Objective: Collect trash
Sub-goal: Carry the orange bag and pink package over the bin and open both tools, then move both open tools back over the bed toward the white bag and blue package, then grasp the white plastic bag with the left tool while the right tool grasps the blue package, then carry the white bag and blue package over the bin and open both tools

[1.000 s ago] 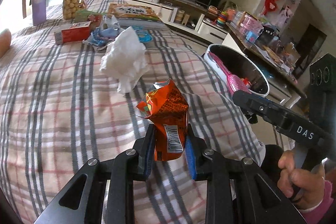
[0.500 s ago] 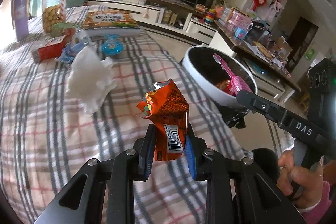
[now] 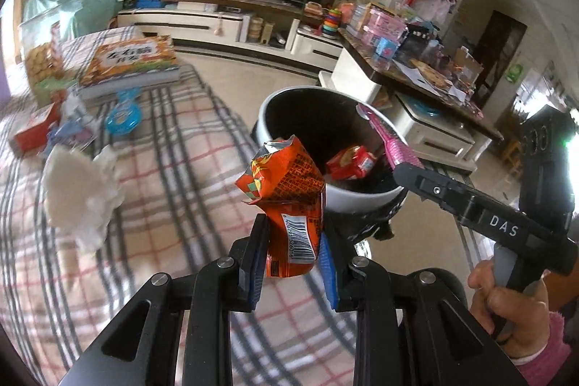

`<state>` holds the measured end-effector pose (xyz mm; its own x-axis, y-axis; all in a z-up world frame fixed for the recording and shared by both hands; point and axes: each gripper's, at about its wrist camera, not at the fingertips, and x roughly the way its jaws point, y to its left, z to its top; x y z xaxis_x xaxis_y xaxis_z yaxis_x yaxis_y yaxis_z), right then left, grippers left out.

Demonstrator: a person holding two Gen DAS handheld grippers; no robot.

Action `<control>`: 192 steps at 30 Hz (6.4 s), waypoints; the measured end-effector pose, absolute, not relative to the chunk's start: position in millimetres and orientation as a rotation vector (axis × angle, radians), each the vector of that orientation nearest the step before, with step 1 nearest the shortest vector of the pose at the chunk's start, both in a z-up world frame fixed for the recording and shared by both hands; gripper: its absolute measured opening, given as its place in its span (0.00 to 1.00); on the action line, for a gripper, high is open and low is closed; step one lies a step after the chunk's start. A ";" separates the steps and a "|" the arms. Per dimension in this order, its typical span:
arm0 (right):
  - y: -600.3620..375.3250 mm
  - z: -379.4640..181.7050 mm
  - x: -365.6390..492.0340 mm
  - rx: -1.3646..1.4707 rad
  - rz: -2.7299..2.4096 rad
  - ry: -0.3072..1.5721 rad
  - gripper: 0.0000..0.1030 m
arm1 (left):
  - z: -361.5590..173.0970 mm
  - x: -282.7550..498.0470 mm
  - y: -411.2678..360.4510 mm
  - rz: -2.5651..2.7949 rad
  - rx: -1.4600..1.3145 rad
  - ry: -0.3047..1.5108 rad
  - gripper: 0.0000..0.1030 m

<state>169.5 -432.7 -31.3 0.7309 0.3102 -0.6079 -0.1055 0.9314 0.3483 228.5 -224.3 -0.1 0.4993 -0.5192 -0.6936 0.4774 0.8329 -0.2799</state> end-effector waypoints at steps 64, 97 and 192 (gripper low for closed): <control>-481.3 -30.0 218.5 0.340 0.175 0.733 0.71 | -6.3 293.3 -296.3 -0.595 -0.007 0.908 0.58; -344.1 -35.9 183.3 0.279 0.388 0.758 0.90 | -8.7 167.0 -114.4 -0.283 -0.153 0.845 0.61; -265.3 -73.9 246.0 0.079 0.452 0.866 0.42 | -34.8 225.2 -84.1 -0.337 -0.219 0.816 0.09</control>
<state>246.0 -265.3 -73.9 0.5598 0.4144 -0.7176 -0.3511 0.9030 0.2476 225.2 -84.1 -34.8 0.6360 -0.3762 -0.6738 0.2093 0.9245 -0.3186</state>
